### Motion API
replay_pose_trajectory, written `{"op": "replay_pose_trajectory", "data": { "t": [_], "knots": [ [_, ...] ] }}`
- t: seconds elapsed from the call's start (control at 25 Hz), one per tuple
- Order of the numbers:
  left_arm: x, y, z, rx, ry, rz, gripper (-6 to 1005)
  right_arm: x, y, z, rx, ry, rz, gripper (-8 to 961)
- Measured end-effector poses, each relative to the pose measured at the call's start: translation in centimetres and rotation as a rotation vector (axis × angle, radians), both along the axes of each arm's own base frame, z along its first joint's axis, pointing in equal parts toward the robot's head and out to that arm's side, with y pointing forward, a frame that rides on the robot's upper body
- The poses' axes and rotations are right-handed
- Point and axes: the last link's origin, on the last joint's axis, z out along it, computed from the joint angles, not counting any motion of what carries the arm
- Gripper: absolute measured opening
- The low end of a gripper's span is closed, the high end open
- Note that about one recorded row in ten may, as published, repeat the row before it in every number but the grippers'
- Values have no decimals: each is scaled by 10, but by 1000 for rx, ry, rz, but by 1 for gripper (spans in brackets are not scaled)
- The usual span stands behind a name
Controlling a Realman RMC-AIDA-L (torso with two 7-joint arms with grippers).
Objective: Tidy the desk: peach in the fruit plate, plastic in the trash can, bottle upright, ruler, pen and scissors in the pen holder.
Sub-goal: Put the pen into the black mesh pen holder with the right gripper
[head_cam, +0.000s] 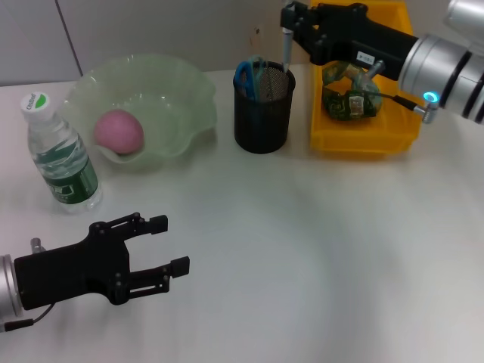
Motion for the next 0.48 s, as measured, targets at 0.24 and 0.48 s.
{"op": "replay_pose_trajectory", "data": {
  "t": [0.24, 0.48],
  "knots": [
    [1, 0, -2, -1, -1, 2, 805, -2, 7, -13, 4, -40, -13, 118],
    [0, 1, -4, -10, -7, 30, 806, -2, 10, -23, 17, -70, -21, 118]
  ]
}}
